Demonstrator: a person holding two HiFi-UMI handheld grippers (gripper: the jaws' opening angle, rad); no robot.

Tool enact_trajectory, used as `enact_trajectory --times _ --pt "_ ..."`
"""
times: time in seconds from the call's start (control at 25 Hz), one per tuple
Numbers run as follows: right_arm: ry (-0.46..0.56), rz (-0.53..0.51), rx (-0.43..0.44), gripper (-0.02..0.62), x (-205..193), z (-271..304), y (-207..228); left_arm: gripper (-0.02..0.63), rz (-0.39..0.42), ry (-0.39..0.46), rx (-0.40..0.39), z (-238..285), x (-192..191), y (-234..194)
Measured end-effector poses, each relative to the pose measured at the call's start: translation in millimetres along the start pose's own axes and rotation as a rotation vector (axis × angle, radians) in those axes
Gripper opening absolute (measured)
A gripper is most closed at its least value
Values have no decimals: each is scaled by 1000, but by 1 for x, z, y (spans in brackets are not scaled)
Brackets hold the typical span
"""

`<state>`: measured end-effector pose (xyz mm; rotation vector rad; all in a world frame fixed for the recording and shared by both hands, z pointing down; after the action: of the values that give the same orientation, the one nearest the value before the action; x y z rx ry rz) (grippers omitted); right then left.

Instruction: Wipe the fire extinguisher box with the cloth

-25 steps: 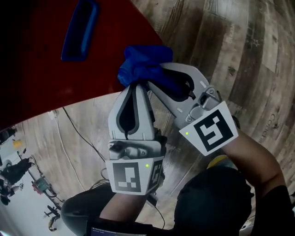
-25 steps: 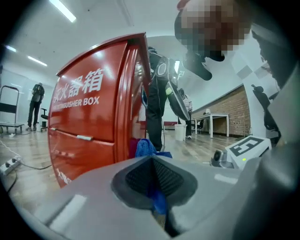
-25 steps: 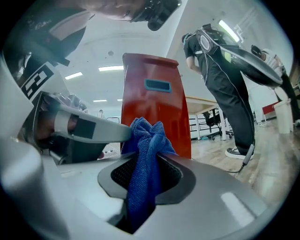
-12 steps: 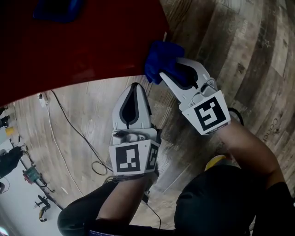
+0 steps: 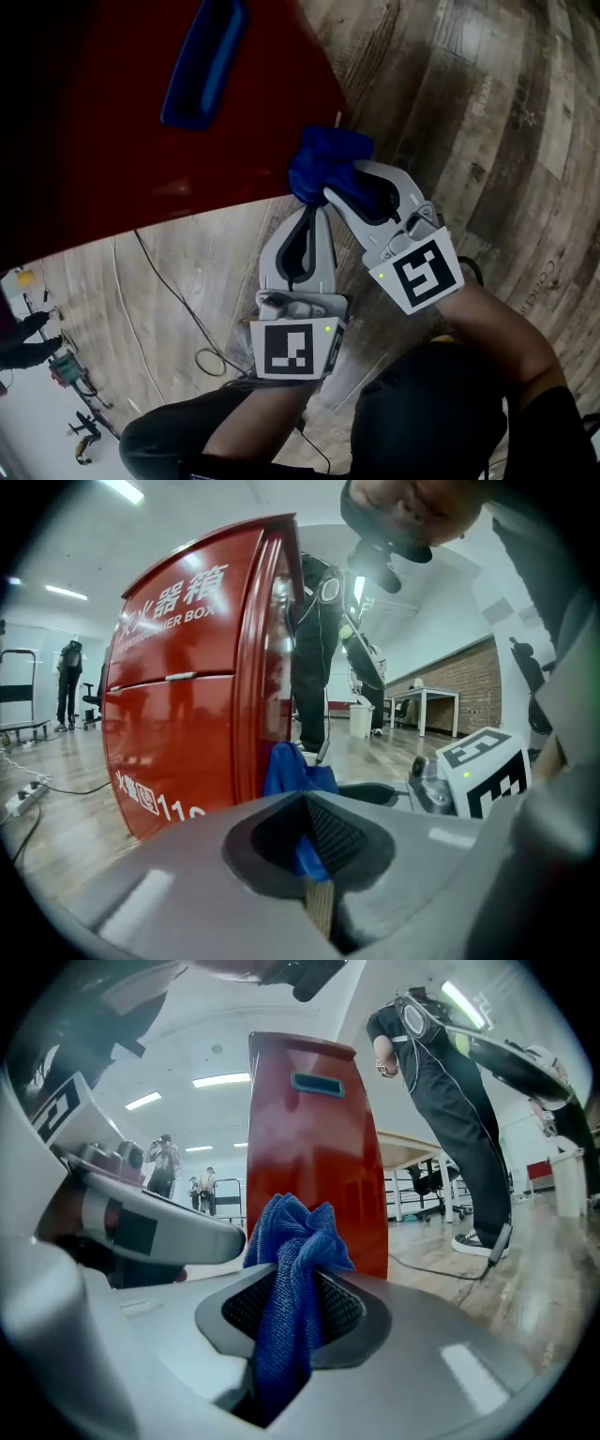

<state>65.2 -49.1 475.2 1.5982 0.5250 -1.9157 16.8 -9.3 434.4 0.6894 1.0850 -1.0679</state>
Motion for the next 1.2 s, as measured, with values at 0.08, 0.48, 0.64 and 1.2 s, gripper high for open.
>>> enact_trajectory --times 0.08,0.48,0.64,1.2 --pt "25 -4 14 115 25 -6 1 2 5 8 -11 -4 15 8" --pt "121 -38 14 115 137 -21 29 0 87 197 -20 -4 143 18" --pt "169 -64 9 115 175 -28 39 0 84 282 -32 -10 188 24" --pt "281 -77 -24 115 239 -38 66 0 131 387 -1 -9 260 34"
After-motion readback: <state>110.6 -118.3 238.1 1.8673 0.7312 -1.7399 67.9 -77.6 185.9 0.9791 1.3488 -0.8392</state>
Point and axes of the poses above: the fingertips, and each gripper's own axes: z forward along the fingers, y to its right, x out of its top, the point moved 3 cm from there along -z, backward along the fingers, and after that the axes turned 4 degrees about -x, right-handed, at the moved point
